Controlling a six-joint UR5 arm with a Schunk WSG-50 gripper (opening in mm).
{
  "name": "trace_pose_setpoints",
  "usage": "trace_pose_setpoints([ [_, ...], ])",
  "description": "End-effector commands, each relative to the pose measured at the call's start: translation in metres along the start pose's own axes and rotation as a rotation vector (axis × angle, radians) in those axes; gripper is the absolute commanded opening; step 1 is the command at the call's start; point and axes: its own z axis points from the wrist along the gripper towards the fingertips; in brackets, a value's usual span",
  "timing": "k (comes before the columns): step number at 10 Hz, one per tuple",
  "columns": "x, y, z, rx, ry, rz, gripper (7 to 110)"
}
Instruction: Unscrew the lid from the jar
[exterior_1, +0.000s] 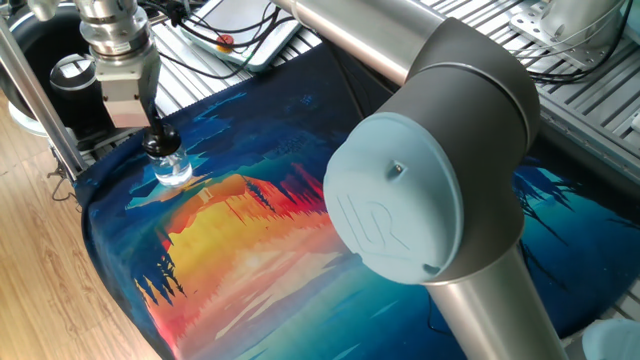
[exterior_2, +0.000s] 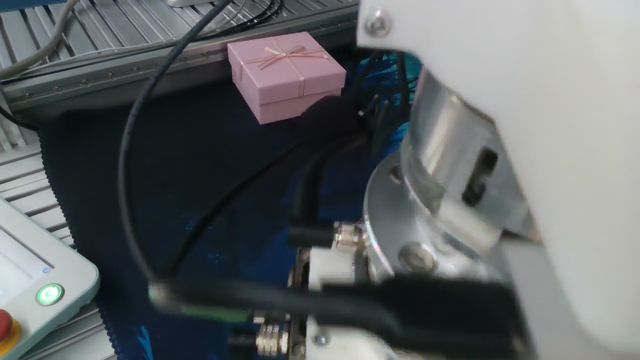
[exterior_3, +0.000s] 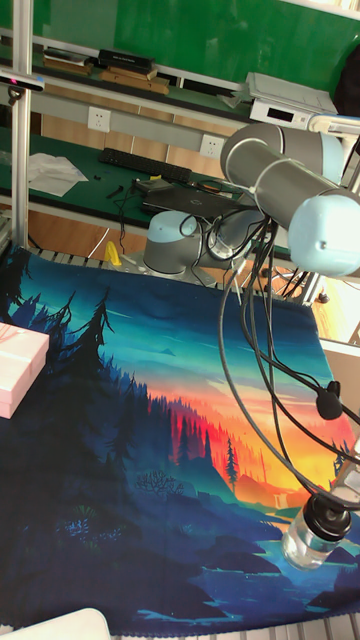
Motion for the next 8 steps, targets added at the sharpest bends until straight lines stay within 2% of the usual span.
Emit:
trace_pose_setpoints([
  [1,0.0004,-0.0042,-0.0012,-0.005,-0.001,-0.106,22],
  [8,-0.0004,-0.0057,-0.0023,0.007,0.016,-0.214,22],
])
